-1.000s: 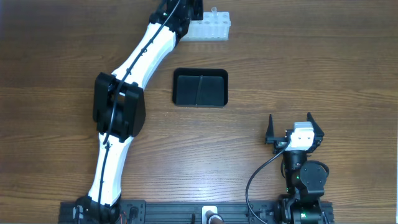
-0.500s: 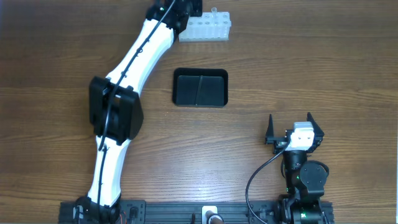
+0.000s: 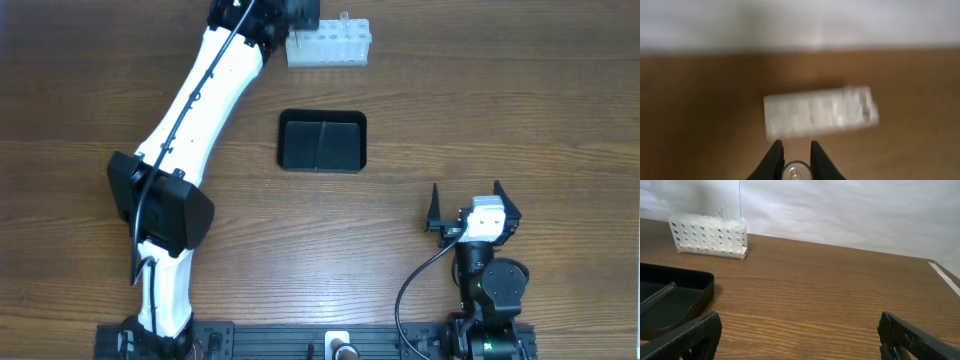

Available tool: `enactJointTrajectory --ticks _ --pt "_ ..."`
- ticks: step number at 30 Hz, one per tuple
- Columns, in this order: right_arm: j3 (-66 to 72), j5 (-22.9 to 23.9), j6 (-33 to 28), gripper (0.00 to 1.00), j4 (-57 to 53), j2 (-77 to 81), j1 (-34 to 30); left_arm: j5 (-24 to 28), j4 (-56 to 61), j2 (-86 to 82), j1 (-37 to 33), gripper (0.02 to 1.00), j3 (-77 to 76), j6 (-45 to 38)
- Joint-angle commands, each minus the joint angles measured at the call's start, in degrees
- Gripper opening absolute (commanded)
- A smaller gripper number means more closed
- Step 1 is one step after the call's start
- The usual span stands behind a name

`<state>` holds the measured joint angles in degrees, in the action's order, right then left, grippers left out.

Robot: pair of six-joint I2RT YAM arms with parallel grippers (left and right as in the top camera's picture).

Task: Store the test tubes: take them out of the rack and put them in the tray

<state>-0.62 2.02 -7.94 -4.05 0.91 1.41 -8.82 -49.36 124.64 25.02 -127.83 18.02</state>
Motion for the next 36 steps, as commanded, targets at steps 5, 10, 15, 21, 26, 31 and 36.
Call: enactJointTrajectory --ticks 5,10,15,21,26,31,36 --pt "0.3 -0.5 0.2 0.991 -0.2 -0.6 -0.5 8.1 -16.2 -0.9 0.4 0.040 -0.7 6.9" --pt "0.3 -0.5 0.2 0.993 -0.2 -0.6 -0.5 11.0 -23.5 0.7 0.4 0.042 -0.7 7.0" --pt "0.3 -0.5 0.2 0.993 -0.2 -0.6 -0.5 14.2 -28.2 3.8 0.4 0.053 -0.7 7.0" --pt "0.3 -0.5 0.2 0.993 -0.2 -0.6 -0.5 15.0 -29.7 7.7 0.4 0.053 -0.7 6.9" --pt "0.3 -0.5 0.2 0.993 -0.2 -0.6 -0.5 15.0 -29.5 10.2 0.4 0.051 -0.7 6.9" --pt "0.3 -0.5 0.2 0.991 -0.2 -0.6 -0.5 15.0 -28.9 11.9 0.4 0.053 -0.7 6.9" --pt "0.3 -0.5 0.2 0.991 -0.2 -0.6 -0.5 15.0 -28.9 13.8 0.4 0.053 -0.7 6.9"
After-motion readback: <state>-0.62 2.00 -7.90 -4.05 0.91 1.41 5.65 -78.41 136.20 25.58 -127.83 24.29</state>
